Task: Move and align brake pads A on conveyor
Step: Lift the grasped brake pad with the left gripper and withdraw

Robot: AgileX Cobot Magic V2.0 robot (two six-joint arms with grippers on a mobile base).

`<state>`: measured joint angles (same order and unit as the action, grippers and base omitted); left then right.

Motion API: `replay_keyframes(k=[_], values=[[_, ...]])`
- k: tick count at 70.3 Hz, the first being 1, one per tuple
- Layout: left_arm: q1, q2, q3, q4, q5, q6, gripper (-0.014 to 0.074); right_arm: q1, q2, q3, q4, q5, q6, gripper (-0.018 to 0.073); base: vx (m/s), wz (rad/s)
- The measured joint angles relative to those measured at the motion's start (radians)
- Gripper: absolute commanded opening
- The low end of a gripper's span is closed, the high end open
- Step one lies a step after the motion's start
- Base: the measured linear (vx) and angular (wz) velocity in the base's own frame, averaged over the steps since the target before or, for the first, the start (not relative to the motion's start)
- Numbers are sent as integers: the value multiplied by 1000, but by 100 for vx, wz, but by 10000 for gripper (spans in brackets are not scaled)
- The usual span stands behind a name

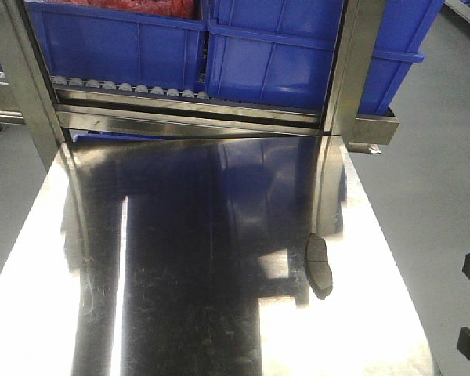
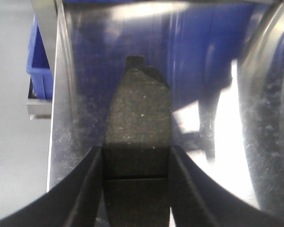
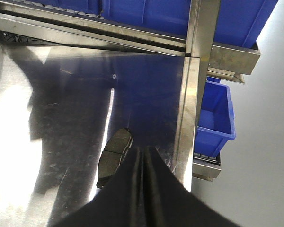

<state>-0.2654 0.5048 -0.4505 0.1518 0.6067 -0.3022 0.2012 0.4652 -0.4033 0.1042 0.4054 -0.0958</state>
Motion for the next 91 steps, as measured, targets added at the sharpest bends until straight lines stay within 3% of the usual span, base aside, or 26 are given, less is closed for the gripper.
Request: replay_keyframes(k=[18,91], values=[[0,-128,18,0,22,0,128,0,0,0,0,0,0,-6,0,0],[0,-130,18,0,22,0,128,0,0,0,1,0,0,2,0,0]])
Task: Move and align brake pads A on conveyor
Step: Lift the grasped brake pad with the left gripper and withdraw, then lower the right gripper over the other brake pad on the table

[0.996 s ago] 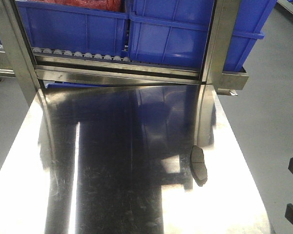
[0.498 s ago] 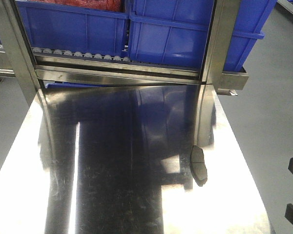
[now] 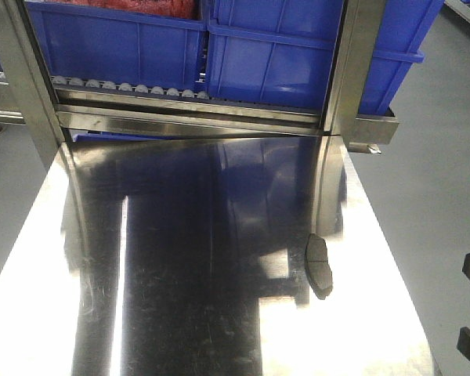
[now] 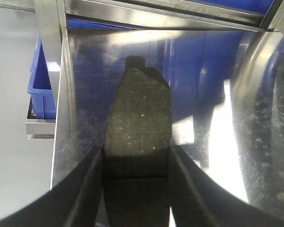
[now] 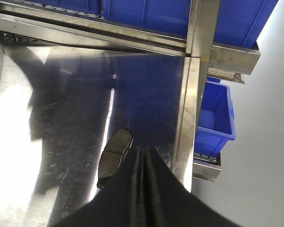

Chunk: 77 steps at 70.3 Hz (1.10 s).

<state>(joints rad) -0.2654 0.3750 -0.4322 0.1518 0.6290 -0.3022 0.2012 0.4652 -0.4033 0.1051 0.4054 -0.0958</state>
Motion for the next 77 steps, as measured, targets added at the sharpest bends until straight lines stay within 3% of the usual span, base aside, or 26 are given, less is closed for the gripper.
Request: replay_keyframes(k=[14,21,31,39,60,77], values=[[0,0,0,0,0,0,128,0,0,0,0,0,0,80,0,0],[0,0,0,0,0,0,128,0,0,0,0,0,0,227,0,0],[0,0,0,0,0,0,128,0,0,0,0,0,0,554,0,0],[0,0,0,0,0,0,128,0,0,0,0,0,0,724,0,0],[0,0,0,0,0,0,128,0,24,-3,21,0,4,670,0,0],[0,0,0,0,0,0,128,0,326,-139,64,75,8,628,0,0]])
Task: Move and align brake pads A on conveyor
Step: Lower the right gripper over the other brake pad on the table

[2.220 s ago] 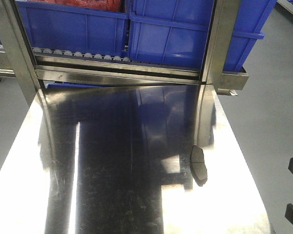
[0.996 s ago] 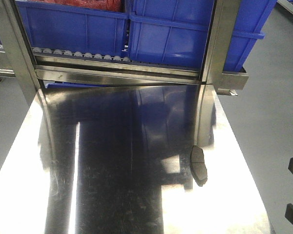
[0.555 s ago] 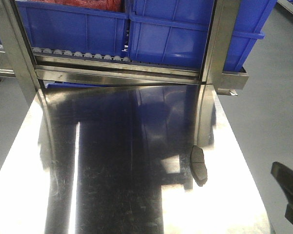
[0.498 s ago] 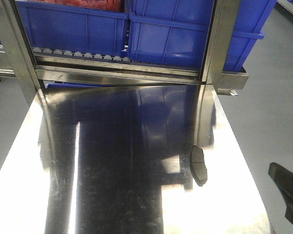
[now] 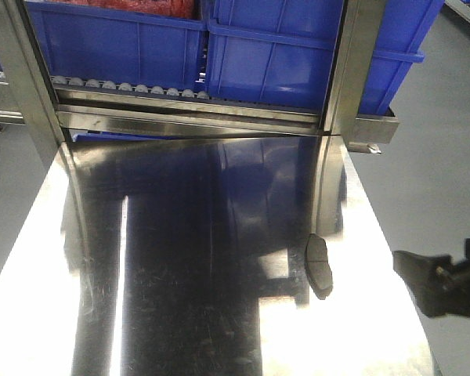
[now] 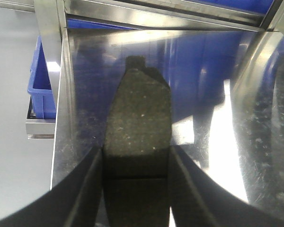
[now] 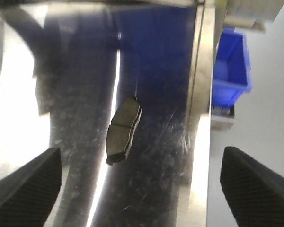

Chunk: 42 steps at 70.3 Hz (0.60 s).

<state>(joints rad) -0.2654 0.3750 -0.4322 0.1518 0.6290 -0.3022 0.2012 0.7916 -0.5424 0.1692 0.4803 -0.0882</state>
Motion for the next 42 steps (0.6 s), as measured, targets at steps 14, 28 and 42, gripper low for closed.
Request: replay_keyframes(k=[14,28,42], values=[[0,0,0,0,0,0,128,0,317,-175,33,96,12,620,0,0],[0,0,0,0,0,0,128,0,576,-336,53,158,21,608,0,0],[0,0,0,0,0,0,128,1,778,-466,71,198,49,601,0,0]])
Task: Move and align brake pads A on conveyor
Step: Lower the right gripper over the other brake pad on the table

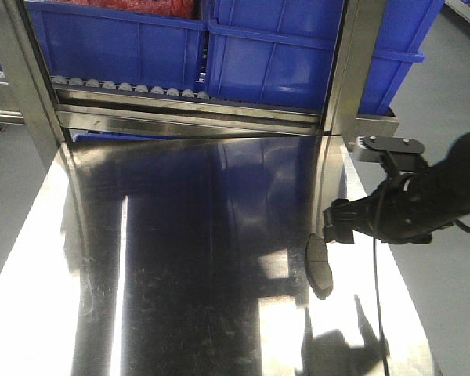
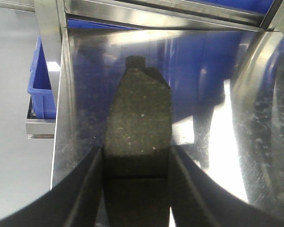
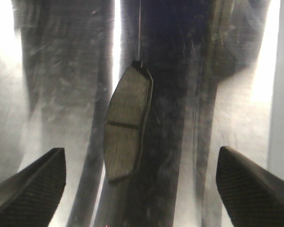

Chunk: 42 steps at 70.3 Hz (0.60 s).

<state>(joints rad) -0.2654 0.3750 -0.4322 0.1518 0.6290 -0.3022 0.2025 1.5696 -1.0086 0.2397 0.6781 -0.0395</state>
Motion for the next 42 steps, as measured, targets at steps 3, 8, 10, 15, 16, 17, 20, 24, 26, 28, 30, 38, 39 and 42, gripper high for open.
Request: replay_keyframes(k=[3,8,10,15,16,17,20,24,26,28,30,38,39,42], values=[[0,0,0,0,0,0,128,6,44,-23,3,10,3,600,0,0],[0,0,0,0,0,0,128,24,101,-57,3,23,7,598,0,0],[0,0,0,0,0,0,128,37,123,-74,3,26,11,597,0,0],[0,0,0,0,0,0,128,60,171,-105,5,28,25,595,0,0],[0,0,0,0,0,0,128,63,180,-110,8,31,29,594,0,0],[0,0,0,0,0,0,128,65,188,-113,8,32,31,594,0,0],[0,0,0,0,0,0,128,70,211,-130,19,34,40,594,0,0],[0,0,0,0,0,0,128,70,236,-142,20,34,40,594,0,0],[0,0,0,0,0,0,128,70,247,-147,20,34,40,594,0,0],[0,0,0,-1,0,0,128,70,256,-148,20,34,40,594,0,0],[0,0,0,-1,0,0,128,70,265,-150,20,34,40,594,0,0],[0,0,0,-1,0,0,128,70,297,-152,20,34,40,594,0,0],[0,0,0,-1,0,0,128,70,300,-152,20,34,40,594,0,0],[0,0,0,-1,0,0,128,70,310,-152,17,34,40,594,0,0]])
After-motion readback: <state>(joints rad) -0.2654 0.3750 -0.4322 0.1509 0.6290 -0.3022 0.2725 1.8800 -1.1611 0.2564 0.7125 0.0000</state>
